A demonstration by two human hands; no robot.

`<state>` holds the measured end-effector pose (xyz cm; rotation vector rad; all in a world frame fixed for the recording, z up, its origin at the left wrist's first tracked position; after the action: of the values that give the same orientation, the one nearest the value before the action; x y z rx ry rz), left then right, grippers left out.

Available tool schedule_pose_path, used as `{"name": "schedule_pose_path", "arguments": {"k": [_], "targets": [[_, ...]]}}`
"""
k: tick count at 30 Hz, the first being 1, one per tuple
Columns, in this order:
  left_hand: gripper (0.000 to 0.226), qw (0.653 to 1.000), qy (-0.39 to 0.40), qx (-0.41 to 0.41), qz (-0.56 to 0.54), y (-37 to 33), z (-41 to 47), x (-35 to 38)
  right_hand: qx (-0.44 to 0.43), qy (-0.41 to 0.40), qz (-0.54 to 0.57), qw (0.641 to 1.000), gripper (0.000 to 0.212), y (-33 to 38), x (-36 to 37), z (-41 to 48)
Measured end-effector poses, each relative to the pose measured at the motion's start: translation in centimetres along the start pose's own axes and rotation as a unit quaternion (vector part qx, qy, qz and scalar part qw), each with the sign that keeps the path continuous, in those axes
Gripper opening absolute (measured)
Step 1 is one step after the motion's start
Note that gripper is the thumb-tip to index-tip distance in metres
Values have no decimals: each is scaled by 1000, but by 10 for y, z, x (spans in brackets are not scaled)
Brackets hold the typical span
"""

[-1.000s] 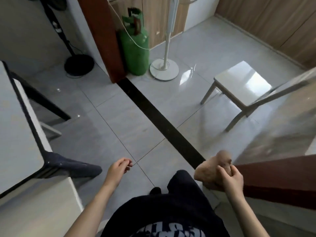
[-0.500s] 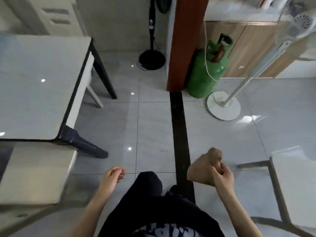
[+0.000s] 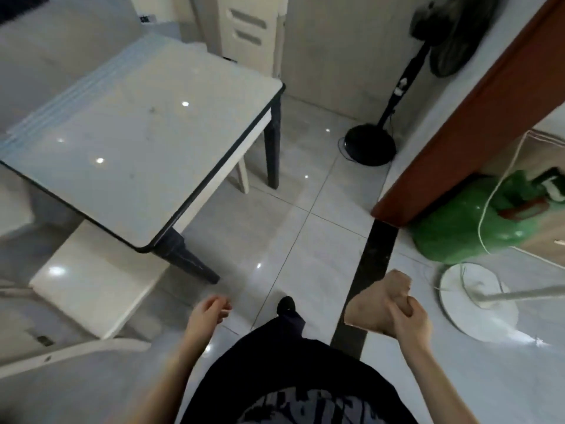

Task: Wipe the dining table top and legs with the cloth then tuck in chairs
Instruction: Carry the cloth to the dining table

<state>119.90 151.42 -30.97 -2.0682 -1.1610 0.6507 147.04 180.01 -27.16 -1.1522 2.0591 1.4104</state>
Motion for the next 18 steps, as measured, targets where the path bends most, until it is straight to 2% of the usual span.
{"name": "schedule_pose_path", "arguments": {"k": [4, 8, 12, 18], "targets": [[20, 999, 18, 44, -13, -66, 37, 28, -25, 28, 3, 999, 18, 64, 9, 57], [21, 997, 3, 77, -32, -116, 64, 39, -73, 63, 7, 995, 16, 142, 26, 99], [17, 994, -49, 84, -45, -145, 98, 37, -136, 112, 13, 984, 20, 229, 55, 142], [36, 983, -162, 86, -14, -187, 154, 35, -269, 230, 0, 935, 23, 374, 117, 198]]}}
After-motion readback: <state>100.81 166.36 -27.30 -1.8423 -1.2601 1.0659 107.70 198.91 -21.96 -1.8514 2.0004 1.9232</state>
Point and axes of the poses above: each hand's wrist, its own z-axis towards the middle knuckle, its own x-axis out of the palm, y = z × x, the point moved 2 cm from there along z, towards the middle knuckle, and after that the axes turned 12 degrees about -z, right-handed, at the moved point
